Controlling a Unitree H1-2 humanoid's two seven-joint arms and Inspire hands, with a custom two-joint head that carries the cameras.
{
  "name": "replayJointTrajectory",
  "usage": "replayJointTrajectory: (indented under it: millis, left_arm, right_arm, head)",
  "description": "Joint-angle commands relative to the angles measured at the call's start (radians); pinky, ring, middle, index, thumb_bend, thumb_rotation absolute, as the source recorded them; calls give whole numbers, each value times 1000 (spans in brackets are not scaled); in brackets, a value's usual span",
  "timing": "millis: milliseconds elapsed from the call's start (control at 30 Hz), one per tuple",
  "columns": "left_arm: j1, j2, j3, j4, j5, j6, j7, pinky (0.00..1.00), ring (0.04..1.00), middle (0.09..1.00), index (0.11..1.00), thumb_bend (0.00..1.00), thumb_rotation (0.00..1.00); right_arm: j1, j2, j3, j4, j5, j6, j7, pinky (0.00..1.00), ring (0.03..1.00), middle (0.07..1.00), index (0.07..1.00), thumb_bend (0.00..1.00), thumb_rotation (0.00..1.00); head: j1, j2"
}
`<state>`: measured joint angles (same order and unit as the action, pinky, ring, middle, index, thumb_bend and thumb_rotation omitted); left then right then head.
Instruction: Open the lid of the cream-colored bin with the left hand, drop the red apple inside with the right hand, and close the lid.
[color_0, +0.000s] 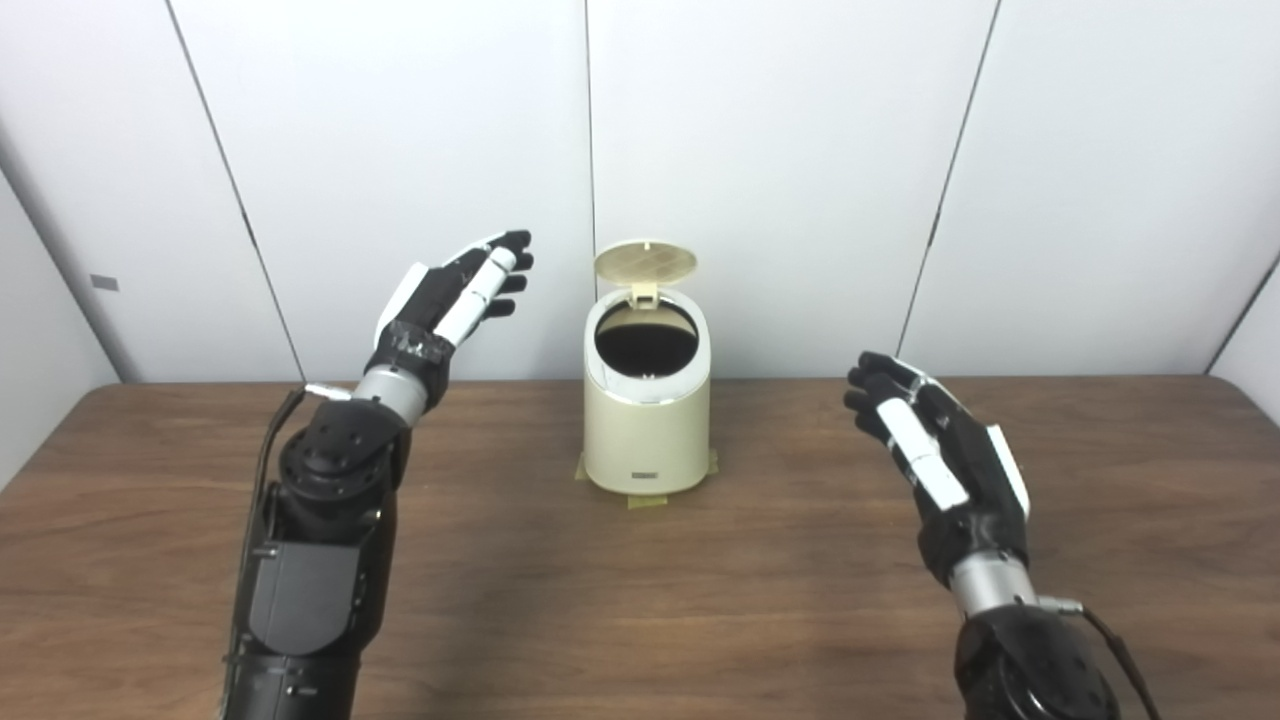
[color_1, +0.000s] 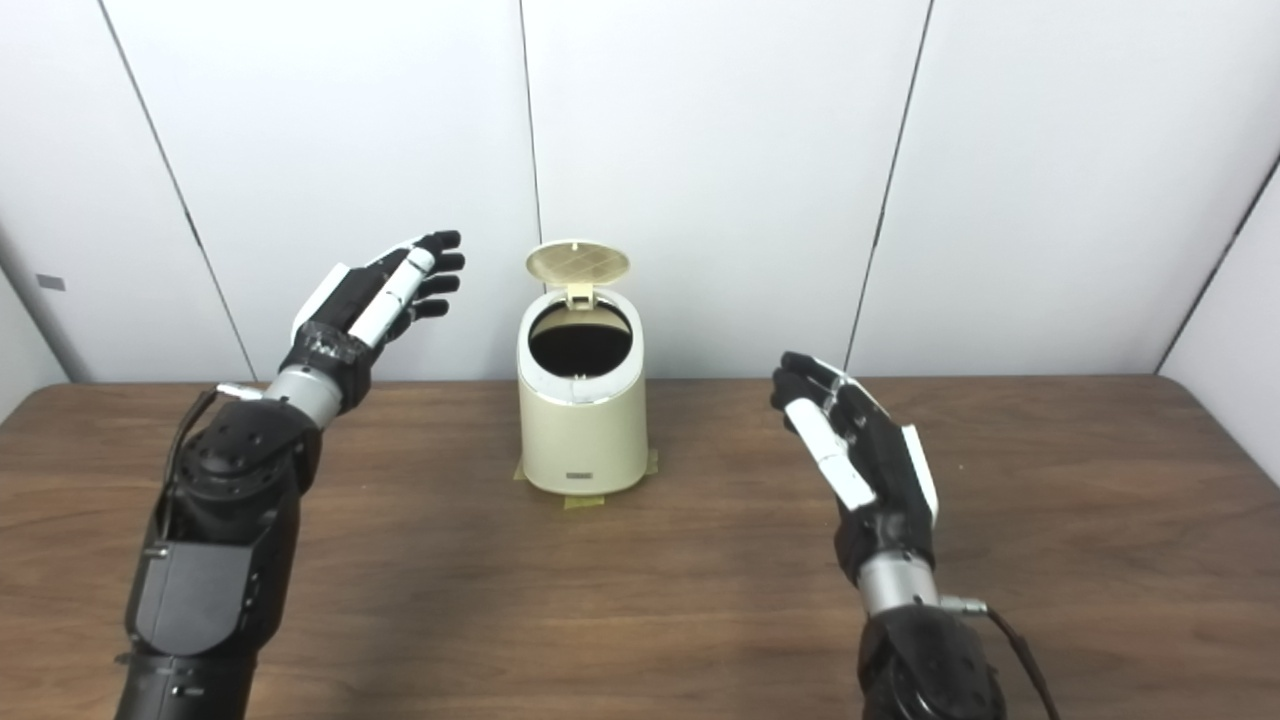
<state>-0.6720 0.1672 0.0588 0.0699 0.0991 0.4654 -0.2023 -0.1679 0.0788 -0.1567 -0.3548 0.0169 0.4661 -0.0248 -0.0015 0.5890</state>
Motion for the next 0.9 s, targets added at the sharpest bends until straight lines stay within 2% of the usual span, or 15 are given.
replayJointTrajectory:
  millis: [0, 67, 167, 367, 467, 600, 733, 867]
  left_arm:
    - [-83, 19, -11, 11, -13, -42, 2, 861, 883, 889, 888, 472, 797]
    - [-117, 25, -30, 63, -10, -60, -2, 858, 887, 893, 888, 483, 783]
    - [-164, 37, -69, 137, 7, -98, -8, 859, 903, 907, 896, 459, 825]
    - [-238, 48, -119, 229, 9, -116, -28, 880, 930, 931, 920, 463, 863]
    - [-265, 54, -138, 271, 18, -146, -33, 893, 928, 926, 924, 457, 908]
    - [-296, 66, -158, 329, 23, -195, -50, 913, 923, 915, 920, 400, 968]
    - [-324, 76, -190, 386, 44, -249, -57, 904, 919, 904, 905, 400, 999]
    - [-352, 75, -215, 413, 74, -250, -59, 897, 922, 899, 882, 421, 1000]
  right_arm:
    - [-3, -3, -5, -32, 33, -22, 2, 846, 853, 847, 827, 594, 999]
    - [41, -2, -9, -20, 65, -57, 9, 877, 884, 876, 862, 589, 1000]
    - [87, 2, 3, 5, 79, -106, 8, 899, 902, 895, 897, 581, 1000]
    - [124, 25, 44, 35, 78, -153, -10, 912, 912, 899, 921, 549, 1000]
    - [128, 25, 72, 62, 69, -167, -9, 913, 911, 900, 936, 534, 1000]
    - [128, 30, 86, 100, 68, -182, -20, 930, 901, 891, 950, 543, 1000]
    - [134, 35, 100, 114, 61, -180, -27, 893, 875, 871, 945, 539, 1000]
    - [138, 33, 111, 124, 59, -171, -29, 863, 858, 862, 948, 538, 1000]
  head:
    - [-3, 1]
    - [-11, -1]
    - [-12, -1]
    - [-14, -5]
    - [-11, -9]
    - [-15, -11]
    - [-22, -11]
    - [-24, -11]
